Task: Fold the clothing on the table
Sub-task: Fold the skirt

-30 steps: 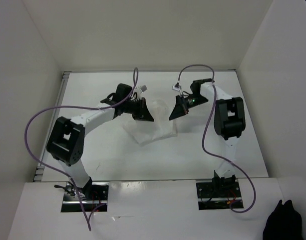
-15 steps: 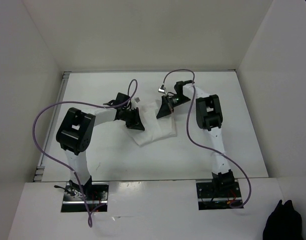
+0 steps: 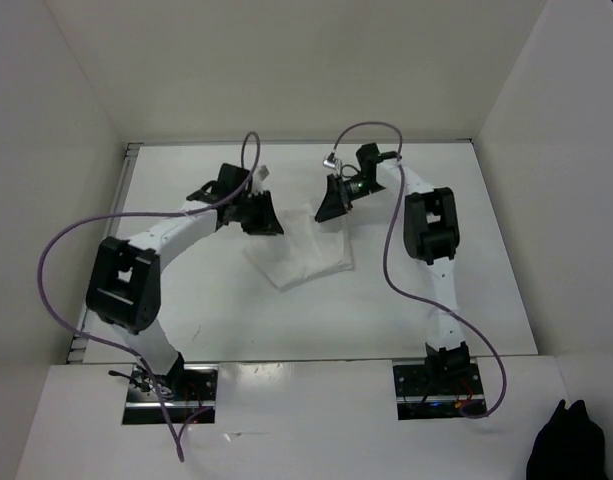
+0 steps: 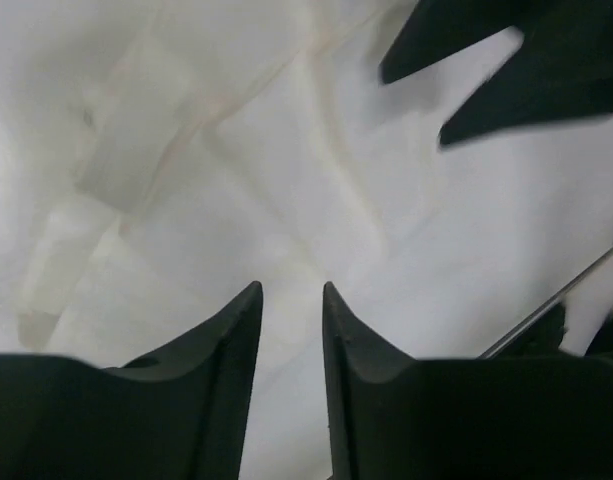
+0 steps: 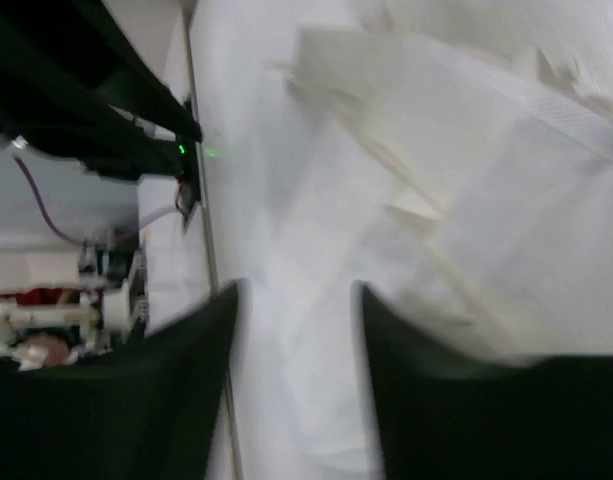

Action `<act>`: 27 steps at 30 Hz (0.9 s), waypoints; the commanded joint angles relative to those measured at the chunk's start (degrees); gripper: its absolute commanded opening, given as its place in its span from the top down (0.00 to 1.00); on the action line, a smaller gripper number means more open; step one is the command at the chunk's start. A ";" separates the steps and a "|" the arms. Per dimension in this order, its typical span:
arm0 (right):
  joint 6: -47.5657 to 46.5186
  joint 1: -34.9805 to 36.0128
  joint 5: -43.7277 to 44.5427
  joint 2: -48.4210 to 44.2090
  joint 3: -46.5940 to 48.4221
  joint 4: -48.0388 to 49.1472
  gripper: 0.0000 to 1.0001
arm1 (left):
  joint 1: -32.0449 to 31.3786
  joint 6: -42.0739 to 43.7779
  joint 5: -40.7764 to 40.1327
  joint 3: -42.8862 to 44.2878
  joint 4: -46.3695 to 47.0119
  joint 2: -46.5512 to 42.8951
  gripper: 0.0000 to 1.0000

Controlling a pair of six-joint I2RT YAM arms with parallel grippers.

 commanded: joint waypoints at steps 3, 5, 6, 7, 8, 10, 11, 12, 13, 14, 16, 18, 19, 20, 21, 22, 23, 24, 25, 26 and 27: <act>8.57 0.36 14.14 -30.93 -10.33 10.49 0.01 | -1.63 2.27 -11.10 13.00 -6.18 -17.53 0.37; 12.57 1.06 29.02 -39.56 -14.15 12.12 0.01 | -1.63 3.85 -20.14 13.54 -11.10 -21.56 0.21; 13.35 1.07 32.71 -41.76 -17.65 13.42 0.01 | -1.11 4.47 -26.00 13.54 -12.85 -22.72 0.09; 16.32 -0.06 38.58 -46.13 -19.07 13.43 0.01 | -0.15 5.17 -28.67 12.15 -15.39 -25.34 0.05; 17.48 -0.68 41.16 -48.09 -20.48 13.43 0.01 | 0.38 6.66 -30.88 11.09 -16.20 -26.76 0.03; 19.42 -1.21 47.13 -51.87 -24.52 13.43 0.01 | 0.91 8.69 -36.40 8.72 -16.82 -29.84 0.00; 20.30 -1.21 54.73 -55.28 -27.93 13.43 0.01 | 1.44 9.74 -37.74 7.66 -16.83 -32.72 0.00; 20.31 -1.21 58.20 -56.97 -29.79 13.43 0.01 | 1.44 11.40 -38.97 5.13 -16.83 -34.23 0.00; 20.31 -1.21 61.20 -58.46 -31.46 13.43 0.01 | 1.44 12.03 -41.16 3.71 -16.83 -37.03 0.00; 19.44 -1.21 65.66 -61.26 -34.18 13.43 0.01 | 1.44 12.04 -42.31 2.30 -16.22 -38.28 0.00; 18.47 -1.21 67.98 -63.91 -35.96 12.21 0.01 | 2.05 12.56 -44.60 -2.16 -15.33 -41.87 0.00; 18.46 -1.91 68.78 -67.52 -37.27 12.20 0.01 | 2.58 9.77 -48.81 -4.38 -14.81 -43.73 0.00; 18.46 -2.87 68.78 -68.40 -37.28 11.59 0.01 | 2.58 8.71 -50.13 -5.26 -14.81 -45.22 0.00; 18.46 -3.41 68.78 -69.11 -37.80 11.59 0.01 | 3.11 7.57 -52.58 -5.79 -15.33 -45.84 0.00; 19.07 -4.54 68.26 -70.24 -37.81 11.59 0.01 | 3.11 6.60 -53.30 -5.80 -15.33 -46.37 0.00; 19.77 -5.08 68.26 -70.26 -38.68 12.46 0.01 | 3.11 6.07 -53.31 -6.32 -15.33 -46.90 0.00; 20.47 -5.60 67.73 -71.04 -39.99 12.99 0.01 | 3.72 6.06 -53.31 -6.32 -15.33 -47.69 0.00; 21.00 -6.13 67.12 -71.05 -40.01 12.99 0.01 | 3.73 6.84 -52.44 -6.85 -14.46 -47.69 0.00; 21.71 -6.14 66.33 -71.57 -40.53 12.99 0.01 | 3.73 7.46 -52.43 -6.85 -13.93 -47.69 0.00; 21.71 -6.66 66.32 -71.57 -40.53 12.99 0.01 | 3.73 7.99 -52.43 -6.85 -13.93 -47.69 0.00; 21.71 -6.66 65.80 -72.10 -40.53 12.99 0.01 | 3.73 7.99 -52.43 -6.33 -14.71 -47.08 0.00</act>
